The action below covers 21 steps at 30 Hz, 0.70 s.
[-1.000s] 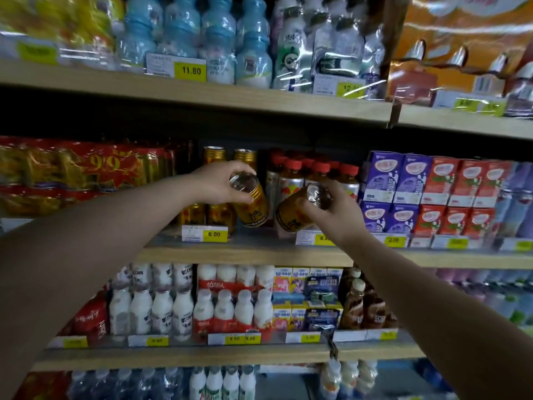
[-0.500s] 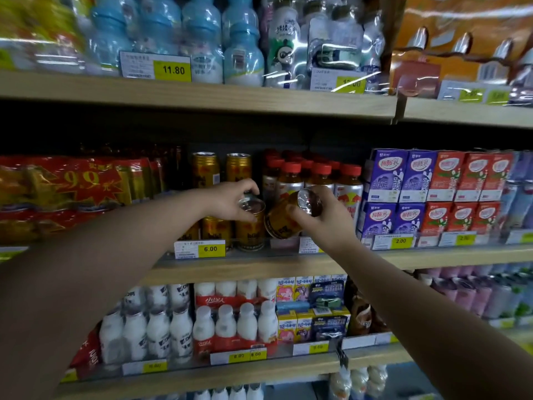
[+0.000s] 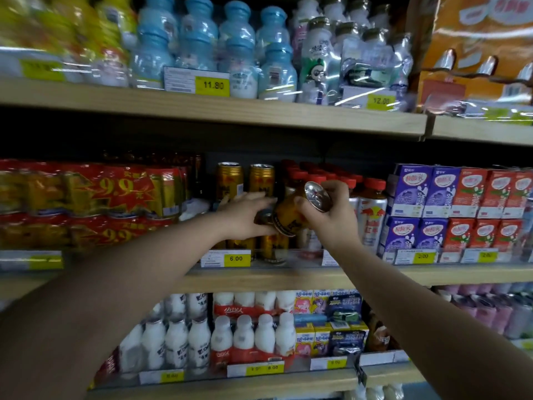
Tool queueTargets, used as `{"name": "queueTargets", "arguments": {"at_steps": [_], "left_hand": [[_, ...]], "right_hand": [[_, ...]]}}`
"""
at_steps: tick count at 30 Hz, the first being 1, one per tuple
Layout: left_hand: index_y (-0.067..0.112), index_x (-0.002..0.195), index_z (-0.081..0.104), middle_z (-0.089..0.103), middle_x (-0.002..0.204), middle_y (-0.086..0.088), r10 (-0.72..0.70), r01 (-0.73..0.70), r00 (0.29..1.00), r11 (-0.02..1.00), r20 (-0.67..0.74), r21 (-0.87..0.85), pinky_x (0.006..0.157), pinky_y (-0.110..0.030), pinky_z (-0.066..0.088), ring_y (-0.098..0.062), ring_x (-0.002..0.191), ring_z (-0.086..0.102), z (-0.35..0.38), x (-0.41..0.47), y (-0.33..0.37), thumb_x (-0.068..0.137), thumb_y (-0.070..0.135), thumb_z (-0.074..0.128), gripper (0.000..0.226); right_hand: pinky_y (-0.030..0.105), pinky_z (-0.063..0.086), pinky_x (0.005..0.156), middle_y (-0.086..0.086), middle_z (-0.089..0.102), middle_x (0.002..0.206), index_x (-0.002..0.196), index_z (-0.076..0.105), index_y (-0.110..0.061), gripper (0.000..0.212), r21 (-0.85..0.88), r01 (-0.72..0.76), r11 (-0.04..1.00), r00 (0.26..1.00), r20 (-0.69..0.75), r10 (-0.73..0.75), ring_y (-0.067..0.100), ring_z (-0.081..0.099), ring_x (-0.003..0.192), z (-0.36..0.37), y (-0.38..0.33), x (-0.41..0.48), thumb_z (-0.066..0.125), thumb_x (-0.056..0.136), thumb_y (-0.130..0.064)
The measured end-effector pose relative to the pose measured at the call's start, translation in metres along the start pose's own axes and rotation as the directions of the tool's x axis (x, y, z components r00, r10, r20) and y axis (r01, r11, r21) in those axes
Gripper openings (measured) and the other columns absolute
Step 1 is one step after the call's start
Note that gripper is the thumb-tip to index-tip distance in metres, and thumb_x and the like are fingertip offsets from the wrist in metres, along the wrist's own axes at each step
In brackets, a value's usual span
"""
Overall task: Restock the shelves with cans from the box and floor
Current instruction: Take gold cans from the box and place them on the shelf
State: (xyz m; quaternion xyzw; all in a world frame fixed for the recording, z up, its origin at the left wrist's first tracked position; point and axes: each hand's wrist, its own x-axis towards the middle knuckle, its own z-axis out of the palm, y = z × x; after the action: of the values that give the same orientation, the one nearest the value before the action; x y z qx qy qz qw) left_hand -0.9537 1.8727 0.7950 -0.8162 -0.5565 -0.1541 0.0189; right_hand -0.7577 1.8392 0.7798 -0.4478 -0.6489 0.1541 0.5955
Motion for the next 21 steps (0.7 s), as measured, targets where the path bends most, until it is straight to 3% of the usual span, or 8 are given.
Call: {"name": "queueTargets", "arguments": {"at_steps": [4, 6, 11, 16, 21], "left_hand": [[0.033, 0.137, 0.04, 0.037, 0.144, 0.002, -0.169, 0.077, 0.922, 0.962, -0.349, -0.262, 0.105, -0.04, 0.031, -0.024, 0.134, 0.03, -0.006, -0.04, -0.023, 0.081, 0.032, 0.067, 0.063], [0.032, 0.131, 0.046, 0.044, 0.137, 0.002, -0.202, 0.094, 0.889, 0.958, -0.411, -0.269, 0.1, -0.037, 0.035, -0.024, 0.129, 0.037, -0.006, -0.057, -0.037, 0.078, 0.029, 0.067, 0.057], [0.026, 0.132, 0.045, 0.047, 0.134, 0.001, -0.294, 0.135, 0.88, 0.907, -0.373, -0.398, 0.104, -0.038, 0.039, -0.02, 0.127, 0.041, -0.011, -0.077, -0.061, 0.077, 0.025, 0.071, 0.061], [0.016, 0.138, 0.036, 0.044, 0.137, -0.005, -0.364, 0.151, 0.867, 0.844, -0.341, -0.515, 0.099, -0.032, 0.041, -0.02, 0.125, 0.045, -0.001, -0.082, -0.064, 0.078, 0.021, 0.071, 0.07], [0.015, 0.14, 0.036, 0.047, 0.135, -0.006, -0.368, 0.114, 0.859, 0.815, -0.356, -0.568, 0.094, -0.026, 0.042, -0.019, 0.12, 0.049, -0.001, -0.084, -0.068, 0.082, 0.02, 0.069, 0.067]], "right_hand": [[0.027, 0.052, 0.08, -0.022, 0.056, 0.094, 0.112, 0.044, -0.034, 0.048, 0.046, 0.027, 0.999, 0.999, 0.019, -0.028, -0.002, 0.058, 0.09, 0.034, -0.015, 0.0, 0.075, 0.076, -0.042], [0.026, 0.052, 0.081, -0.024, 0.056, 0.095, 0.113, 0.044, -0.037, 0.048, 0.079, 0.03, 0.996, 0.999, 0.042, -0.033, -0.003, 0.057, 0.091, 0.053, -0.025, 0.001, 0.074, 0.076, -0.044], [0.017, 0.05, 0.077, -0.026, 0.053, 0.093, 0.115, 0.043, -0.035, 0.052, 0.07, 0.087, 0.994, 0.99, 0.107, -0.094, -0.009, 0.055, 0.087, 0.095, -0.046, 0.002, 0.075, 0.075, -0.044], [0.036, 0.055, 0.087, -0.01, 0.064, 0.107, 0.121, 0.048, -0.027, 0.063, 0.027, 0.065, 0.997, 0.988, 0.137, -0.068, 0.01, 0.062, 0.1, 0.132, -0.06, 0.009, 0.073, 0.071, -0.057], [0.043, 0.052, 0.09, -0.008, 0.063, 0.108, 0.129, 0.046, -0.027, 0.077, -0.049, 0.003, 0.999, 0.987, 0.158, 0.005, 0.017, 0.059, 0.106, 0.152, -0.067, 0.012, 0.062, 0.069, -0.071]]}}
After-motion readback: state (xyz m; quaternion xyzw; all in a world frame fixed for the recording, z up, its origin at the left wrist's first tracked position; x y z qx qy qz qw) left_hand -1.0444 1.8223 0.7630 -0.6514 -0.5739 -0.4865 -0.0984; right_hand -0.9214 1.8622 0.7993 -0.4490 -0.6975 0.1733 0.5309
